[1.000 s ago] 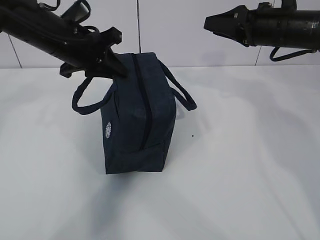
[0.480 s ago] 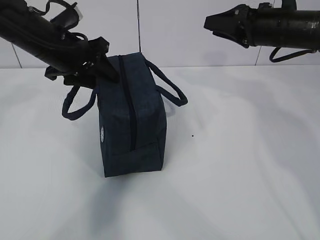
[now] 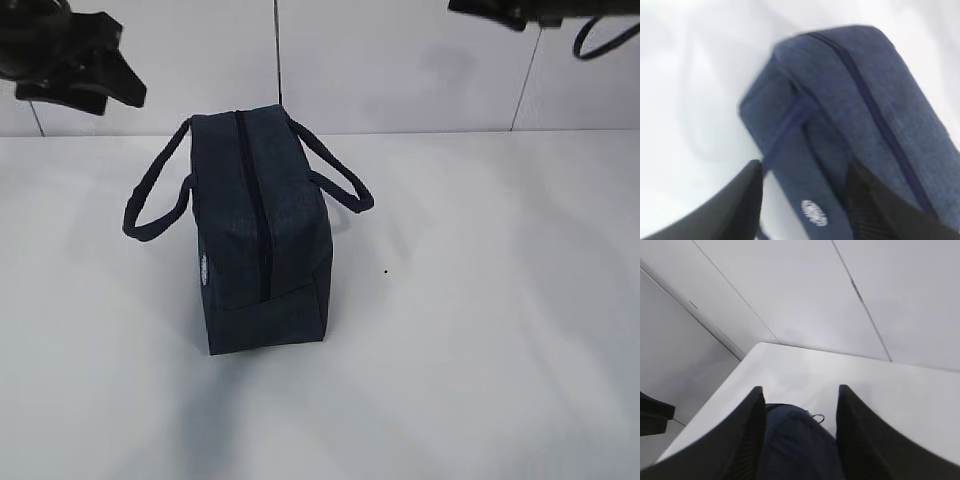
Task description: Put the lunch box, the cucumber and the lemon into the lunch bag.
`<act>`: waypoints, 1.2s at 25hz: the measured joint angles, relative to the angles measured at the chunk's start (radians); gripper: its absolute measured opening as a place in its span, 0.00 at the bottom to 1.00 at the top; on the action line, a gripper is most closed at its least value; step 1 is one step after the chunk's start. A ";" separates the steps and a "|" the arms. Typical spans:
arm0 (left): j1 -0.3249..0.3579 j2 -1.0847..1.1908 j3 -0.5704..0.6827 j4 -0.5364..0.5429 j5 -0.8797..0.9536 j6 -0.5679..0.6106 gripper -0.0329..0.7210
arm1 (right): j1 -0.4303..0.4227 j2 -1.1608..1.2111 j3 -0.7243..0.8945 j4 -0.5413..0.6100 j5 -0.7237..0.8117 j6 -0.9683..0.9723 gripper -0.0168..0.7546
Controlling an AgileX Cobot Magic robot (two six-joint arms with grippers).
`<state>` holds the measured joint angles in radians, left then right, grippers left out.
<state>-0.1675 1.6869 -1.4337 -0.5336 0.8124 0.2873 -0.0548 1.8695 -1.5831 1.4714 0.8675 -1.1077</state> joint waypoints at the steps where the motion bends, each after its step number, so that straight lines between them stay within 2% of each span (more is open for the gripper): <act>1: 0.008 -0.013 0.000 0.018 0.004 0.000 0.53 | -0.003 -0.003 -0.073 -0.073 0.003 0.059 0.47; 5: 0.014 -0.067 0.000 0.069 0.031 0.000 0.53 | -0.003 -0.018 -0.367 -0.425 0.061 0.276 0.47; 10: 0.014 -0.138 0.000 0.112 0.036 0.000 0.53 | 0.025 -0.032 -0.735 -0.930 0.229 0.596 0.47; 12: 0.014 -0.170 0.000 0.123 0.036 0.000 0.53 | 0.052 -0.036 -0.821 -1.095 0.296 0.688 0.47; 14: 0.014 -0.213 0.000 0.127 0.036 0.000 0.53 | 0.082 -0.048 -0.859 -1.201 0.344 0.754 0.47; 19: 0.014 -0.346 0.000 0.133 0.042 -0.007 0.53 | 0.167 -0.077 -0.866 -1.257 0.394 0.804 0.46; 24: 0.014 -0.467 0.004 0.142 0.120 -0.029 0.53 | 0.272 -0.127 -0.866 -1.259 0.407 0.842 0.40; 30: 0.014 -0.659 0.144 0.219 0.157 -0.032 0.53 | 0.343 -0.257 -0.867 -1.259 0.411 0.928 0.39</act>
<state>-0.1539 1.0277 -1.2897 -0.3143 0.9696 0.2558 0.2879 1.6122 -2.4505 0.2125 1.2784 -0.1793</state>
